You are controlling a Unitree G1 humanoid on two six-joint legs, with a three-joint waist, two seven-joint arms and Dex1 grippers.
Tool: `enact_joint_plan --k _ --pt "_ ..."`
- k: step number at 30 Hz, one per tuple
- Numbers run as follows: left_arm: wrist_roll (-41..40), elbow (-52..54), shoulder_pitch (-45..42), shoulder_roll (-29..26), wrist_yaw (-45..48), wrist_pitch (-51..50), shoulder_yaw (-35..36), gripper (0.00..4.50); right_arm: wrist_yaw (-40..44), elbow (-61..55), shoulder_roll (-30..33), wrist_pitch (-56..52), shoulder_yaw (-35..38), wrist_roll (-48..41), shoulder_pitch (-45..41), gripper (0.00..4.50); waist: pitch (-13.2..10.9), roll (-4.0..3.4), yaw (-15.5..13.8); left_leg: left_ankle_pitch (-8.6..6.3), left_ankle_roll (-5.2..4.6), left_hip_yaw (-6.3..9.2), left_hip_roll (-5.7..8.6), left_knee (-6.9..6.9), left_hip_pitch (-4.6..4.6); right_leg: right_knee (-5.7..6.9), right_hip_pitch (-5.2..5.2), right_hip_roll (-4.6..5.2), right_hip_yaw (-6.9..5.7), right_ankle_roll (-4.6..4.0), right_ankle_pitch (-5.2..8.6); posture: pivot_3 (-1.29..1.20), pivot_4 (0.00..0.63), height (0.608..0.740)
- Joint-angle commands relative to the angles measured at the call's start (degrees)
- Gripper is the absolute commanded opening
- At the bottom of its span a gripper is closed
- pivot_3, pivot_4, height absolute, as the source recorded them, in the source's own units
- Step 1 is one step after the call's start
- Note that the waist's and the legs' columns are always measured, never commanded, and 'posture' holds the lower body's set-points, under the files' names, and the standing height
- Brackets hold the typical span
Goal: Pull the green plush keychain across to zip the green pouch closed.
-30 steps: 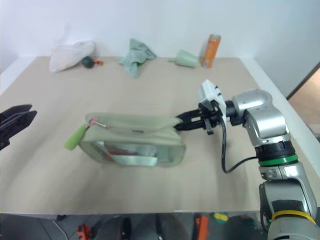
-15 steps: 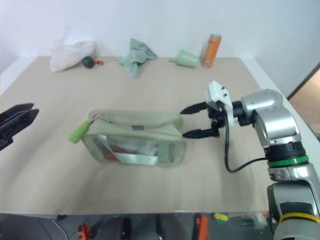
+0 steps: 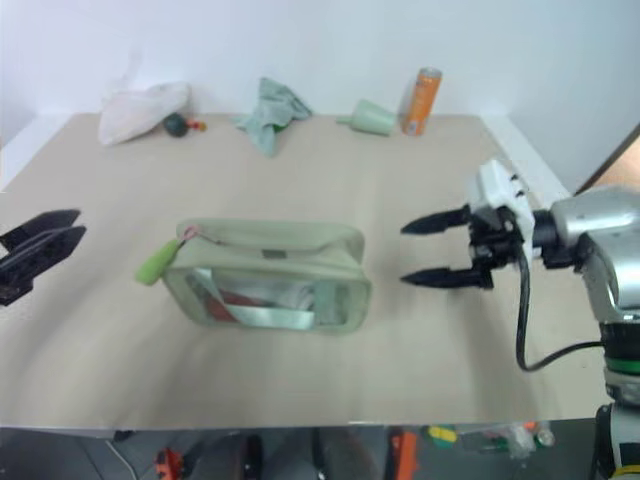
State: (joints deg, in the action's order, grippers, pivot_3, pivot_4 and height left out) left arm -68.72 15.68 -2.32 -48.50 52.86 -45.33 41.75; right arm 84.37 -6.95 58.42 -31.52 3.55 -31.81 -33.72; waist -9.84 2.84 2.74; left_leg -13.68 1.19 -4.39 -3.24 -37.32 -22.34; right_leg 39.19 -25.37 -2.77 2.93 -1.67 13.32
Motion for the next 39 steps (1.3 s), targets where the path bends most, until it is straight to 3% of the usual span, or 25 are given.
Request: enact_joint_plan --k 1,17,23,29,34,39 --pt "-0.88 3.84 -1.79 -1.95 2.58 0.33 -2.37 3.81 -2.82 -6.51 -1.83 -3.15 0.54 -3.87 -0.01 4.02 0.00 0.00 0.00 0.00 0.00 0.01 0.00 -0.03 0.01 0.00 0.02 0.00 0.00 0.02 -0.01 0.00 0.150 0.740" --pt "-3.34 13.22 -4.82 -2.72 5.74 0.64 -8.98 3.81 -5.78 -5.99 -5.46 -0.94 -5.15 -0.30 1.48 4.02 0.00 0.00 -0.05 -0.02 -0.03 0.04 0.11 -0.06 -0.08 -0.04 0.02 0.00 0.13 0.06 0.01 0.00 0.150 0.740" --pt "-2.61 11.94 -4.39 -1.70 4.80 1.60 -8.89 3.81 -5.49 -4.53 -6.14 -0.06 -5.46 0.44 1.72 2.24 0.00 0.01 -0.05 -0.01 -0.03 0.05 0.11 -0.09 -0.07 -0.03 0.04 -0.02 0.12 0.08 -0.01 0.00 0.150 0.740" --pt "-3.52 7.42 -4.86 0.81 0.73 2.57 -6.62 3.81 -4.81 -3.90 -6.13 0.57 -5.82 0.98 2.00 0.02 0.00 0.01 -0.05 -0.01 -0.03 0.05 0.11 -0.09 -0.07 -0.03 0.04 -0.02 0.13 0.08 -0.01 0.00 0.150 0.740" --pt "1.59 2.45 -0.06 2.67 -0.62 4.14 -5.81 3.81 -6.06 -3.00 -6.89 1.98 -6.77 3.27 1.71 0.02 0.01 0.00 0.07 -0.01 -0.03 0.01 0.09 -0.08 -0.04 -0.03 0.04 -0.03 0.15 0.08 -0.01 0.00 0.150 0.740" --pt "0.76 2.88 3.27 2.69 -0.17 3.40 -4.76 3.81 -5.88 -2.90 -7.13 2.71 -7.30 4.11 2.01 0.02 0.04 0.07 -0.06 -0.02 -0.04 0.04 0.07 -0.08 -0.04 -0.03 0.04 -0.03 0.13 0.06 0.00 0.00 0.150 0.740"
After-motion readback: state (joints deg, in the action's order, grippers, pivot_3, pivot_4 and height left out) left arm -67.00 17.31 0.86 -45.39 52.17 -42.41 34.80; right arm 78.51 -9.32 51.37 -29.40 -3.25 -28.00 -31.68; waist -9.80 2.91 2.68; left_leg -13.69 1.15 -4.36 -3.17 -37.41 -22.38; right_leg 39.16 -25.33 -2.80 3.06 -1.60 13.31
